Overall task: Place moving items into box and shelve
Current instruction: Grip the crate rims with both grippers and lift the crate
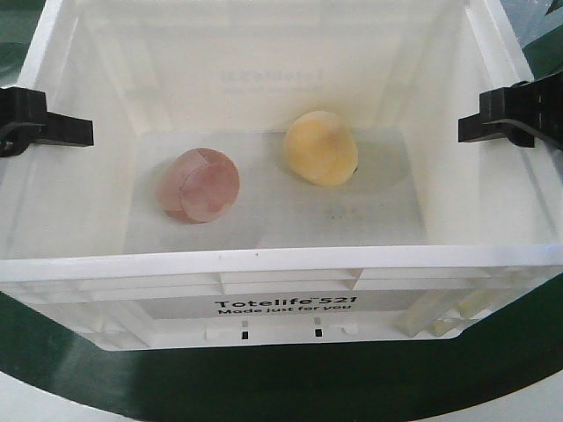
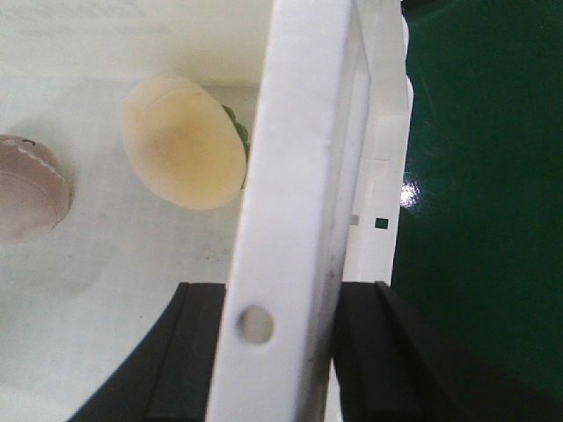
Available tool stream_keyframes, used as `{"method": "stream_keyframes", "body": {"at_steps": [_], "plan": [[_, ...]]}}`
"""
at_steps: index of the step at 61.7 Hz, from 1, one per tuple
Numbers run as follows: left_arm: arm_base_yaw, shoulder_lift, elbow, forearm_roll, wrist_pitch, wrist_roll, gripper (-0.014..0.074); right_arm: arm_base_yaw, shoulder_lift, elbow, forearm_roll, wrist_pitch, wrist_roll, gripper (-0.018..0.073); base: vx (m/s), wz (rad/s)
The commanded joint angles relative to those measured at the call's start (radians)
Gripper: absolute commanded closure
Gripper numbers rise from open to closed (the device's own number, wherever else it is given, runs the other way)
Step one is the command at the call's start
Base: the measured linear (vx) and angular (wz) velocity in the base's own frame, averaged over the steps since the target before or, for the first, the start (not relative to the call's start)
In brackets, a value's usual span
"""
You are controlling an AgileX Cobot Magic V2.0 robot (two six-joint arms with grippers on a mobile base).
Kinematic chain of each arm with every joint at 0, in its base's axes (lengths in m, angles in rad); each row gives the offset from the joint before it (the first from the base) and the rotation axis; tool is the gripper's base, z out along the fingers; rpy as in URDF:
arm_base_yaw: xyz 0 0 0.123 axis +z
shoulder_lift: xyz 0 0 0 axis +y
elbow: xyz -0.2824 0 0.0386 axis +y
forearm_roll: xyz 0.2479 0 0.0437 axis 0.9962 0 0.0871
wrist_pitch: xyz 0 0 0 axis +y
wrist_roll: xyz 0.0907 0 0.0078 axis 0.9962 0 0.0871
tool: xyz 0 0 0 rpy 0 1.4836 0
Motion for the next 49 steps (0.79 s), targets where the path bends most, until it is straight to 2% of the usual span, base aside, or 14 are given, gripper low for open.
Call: {"method": "stream_keyframes", "body": {"at_steps": [1,49], "plan": [[-0.011,-0.031,-0.041,-0.198,-0.114,0.030,0.0600,0.003,-0.031,-0.050,0.131,-0.090,-0.023,0.0565,0.00,0.00],[-0.011,-0.028,-0.041,-0.193,-0.098,0.030,0.0600,0.003,-0.031,-0.050,0.135,-0.090,-0.023,0.0565,0.00,0.00]]}}
